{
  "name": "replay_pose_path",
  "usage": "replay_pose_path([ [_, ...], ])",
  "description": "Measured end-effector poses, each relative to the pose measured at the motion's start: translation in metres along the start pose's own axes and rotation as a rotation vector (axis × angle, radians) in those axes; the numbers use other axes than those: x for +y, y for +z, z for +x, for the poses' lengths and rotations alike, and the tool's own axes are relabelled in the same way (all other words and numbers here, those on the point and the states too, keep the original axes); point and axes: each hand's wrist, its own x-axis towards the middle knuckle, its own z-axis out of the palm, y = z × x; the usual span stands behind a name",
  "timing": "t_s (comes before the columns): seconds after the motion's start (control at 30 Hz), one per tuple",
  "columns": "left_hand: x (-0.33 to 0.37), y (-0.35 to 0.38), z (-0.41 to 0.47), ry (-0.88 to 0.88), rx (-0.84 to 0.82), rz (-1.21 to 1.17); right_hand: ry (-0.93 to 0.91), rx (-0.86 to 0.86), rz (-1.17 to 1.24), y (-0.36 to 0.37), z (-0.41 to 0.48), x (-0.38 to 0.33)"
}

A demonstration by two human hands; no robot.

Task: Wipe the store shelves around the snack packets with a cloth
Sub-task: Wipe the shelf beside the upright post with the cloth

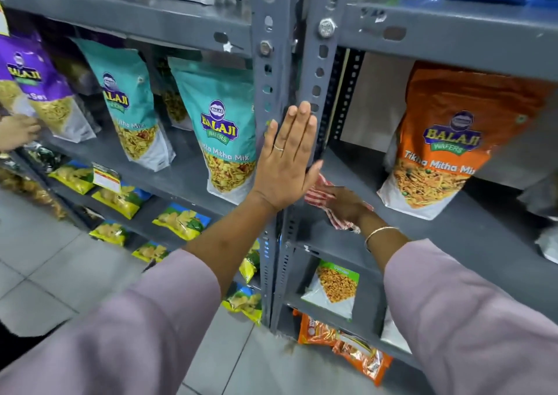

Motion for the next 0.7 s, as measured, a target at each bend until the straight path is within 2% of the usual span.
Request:
replay_pose_path([
  [0.1,0.001,-0.003,0.0,-0.01,-0.022,0.035,0.09,-0.106,0.017,-0.017,-0.025,-0.003],
  [0.27,0.002,-0.007,0.0,-0.003,-0.052,0.0,0.295,-0.757,-0.068,-0.048,-0.049,-0.023],
  [0.33,0.001,-0.008,0.0,0.006,-0.063,0.001,0.319,-0.839,-0.107,-0.063,-0.054,-0.032],
  [0.37,0.0,-0.009,0.0,0.008,-0.067,0.003,0.302,-0.768,-0.169,-0.068,-0.057,-0.037],
  [0.4,0.0,-0.009,0.001,0.008,-0.071,0.01,0.311,-0.624,-0.142,-0.071,-0.057,-0.041],
  [0.5,0.001,-0.01,0.001,0.003,-0.076,0.021,0.306,-0.109,0.045,-0.059,-0.046,-0.036],
  [0.53,0.001,-0.011,0.001,0.005,-0.078,0.018,0.288,0.032,-0.032,-0.048,-0.043,-0.036],
  [0.6,0.0,-0.011,0.001,0.009,-0.082,0.014,0.191,0.147,-0.14,-0.012,-0.039,-0.027],
  [0.67,-0.001,-0.009,0.001,0.019,-0.078,0.021,0.145,0.243,-0.137,0.026,-0.041,-0.02],
  [0.7,-0.001,-0.009,0.001,0.025,-0.069,0.023,0.182,0.311,-0.209,0.039,-0.04,-0.015],
])
